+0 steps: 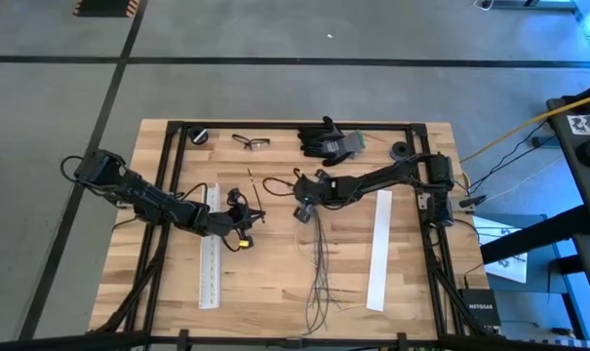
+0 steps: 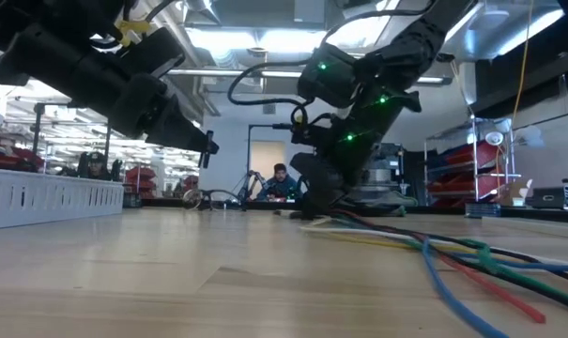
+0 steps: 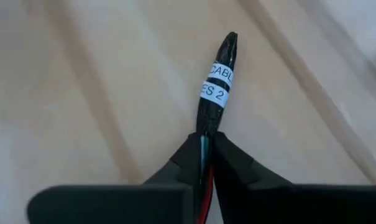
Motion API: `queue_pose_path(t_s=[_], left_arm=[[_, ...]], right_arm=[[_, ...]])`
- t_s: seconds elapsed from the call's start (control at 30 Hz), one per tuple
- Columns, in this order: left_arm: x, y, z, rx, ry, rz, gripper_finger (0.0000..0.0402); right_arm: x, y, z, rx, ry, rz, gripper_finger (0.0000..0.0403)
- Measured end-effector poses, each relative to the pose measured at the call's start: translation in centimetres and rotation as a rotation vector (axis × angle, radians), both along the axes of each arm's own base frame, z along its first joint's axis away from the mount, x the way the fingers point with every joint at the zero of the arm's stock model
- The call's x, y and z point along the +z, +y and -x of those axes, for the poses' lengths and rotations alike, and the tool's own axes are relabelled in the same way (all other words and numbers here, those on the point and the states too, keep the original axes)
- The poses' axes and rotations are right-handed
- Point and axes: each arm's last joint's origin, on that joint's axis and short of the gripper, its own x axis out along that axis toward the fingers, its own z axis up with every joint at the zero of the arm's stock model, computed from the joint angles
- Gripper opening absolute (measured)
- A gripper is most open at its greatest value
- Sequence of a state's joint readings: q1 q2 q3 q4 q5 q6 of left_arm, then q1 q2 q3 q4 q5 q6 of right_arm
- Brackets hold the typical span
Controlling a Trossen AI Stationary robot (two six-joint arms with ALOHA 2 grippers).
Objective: Ziptie cables
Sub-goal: Close the zip tie
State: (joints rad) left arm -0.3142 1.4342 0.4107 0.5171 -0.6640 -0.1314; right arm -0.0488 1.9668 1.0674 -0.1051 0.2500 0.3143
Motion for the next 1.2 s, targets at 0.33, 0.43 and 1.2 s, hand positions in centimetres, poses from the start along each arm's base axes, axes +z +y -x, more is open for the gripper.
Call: queue_pose_path(t_s=[0.33, 0.43, 1.2], left_arm=[[0.5, 0.8, -0.6, -0.021, -0.065, 0.082, 0.0], [0.6, 1.0, -0.7, -0.051, -0.07, 0.104, 0.0], [0.8, 1.5, -1.1, -0.116, -0.077, 0.091, 0.0]], right_arm=[[4.6, 2.4, 0.5, 0.479, -0.074, 0.007, 0.0002], [5.5, 2.9, 0.6, 0.517, -0.1, 0.041, 0.0002], [6.1, 5.3, -0.8, 0.701, -0.283, 0.035, 0.0]])
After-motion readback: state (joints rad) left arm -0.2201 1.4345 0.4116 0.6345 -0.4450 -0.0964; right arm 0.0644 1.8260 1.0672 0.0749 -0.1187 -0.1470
